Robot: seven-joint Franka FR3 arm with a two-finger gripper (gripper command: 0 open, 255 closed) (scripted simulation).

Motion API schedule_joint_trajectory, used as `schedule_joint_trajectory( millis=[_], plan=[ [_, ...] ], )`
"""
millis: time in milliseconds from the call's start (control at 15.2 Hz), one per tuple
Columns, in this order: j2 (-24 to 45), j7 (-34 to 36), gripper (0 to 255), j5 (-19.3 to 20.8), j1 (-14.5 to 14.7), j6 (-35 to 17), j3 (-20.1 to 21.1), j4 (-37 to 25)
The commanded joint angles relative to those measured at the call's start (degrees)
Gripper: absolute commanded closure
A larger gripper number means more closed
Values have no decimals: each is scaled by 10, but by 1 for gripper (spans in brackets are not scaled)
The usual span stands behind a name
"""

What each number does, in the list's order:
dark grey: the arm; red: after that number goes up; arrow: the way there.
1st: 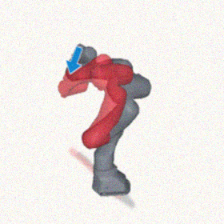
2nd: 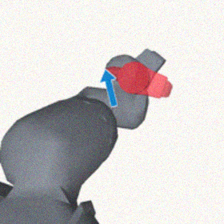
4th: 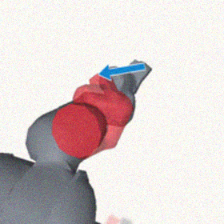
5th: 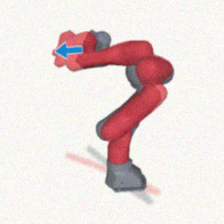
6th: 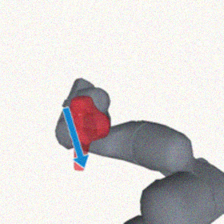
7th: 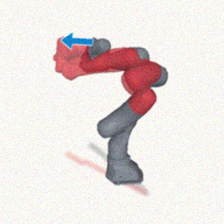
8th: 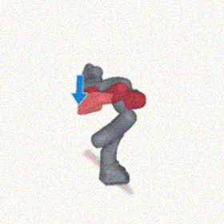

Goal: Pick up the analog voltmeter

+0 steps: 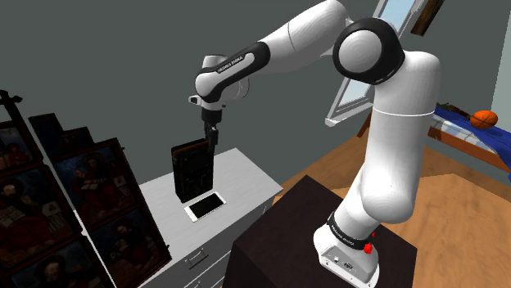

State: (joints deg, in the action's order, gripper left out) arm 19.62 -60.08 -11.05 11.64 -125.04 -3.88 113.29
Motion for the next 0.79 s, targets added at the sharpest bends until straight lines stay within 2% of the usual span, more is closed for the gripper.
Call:
schedule_joint_trajectory(
  millis=[0,726],
  plan=[
    [-3,1,255,1,0,7,0,-2],
    [-49,15,255,12,1,77,-3,-28]
  ],
)
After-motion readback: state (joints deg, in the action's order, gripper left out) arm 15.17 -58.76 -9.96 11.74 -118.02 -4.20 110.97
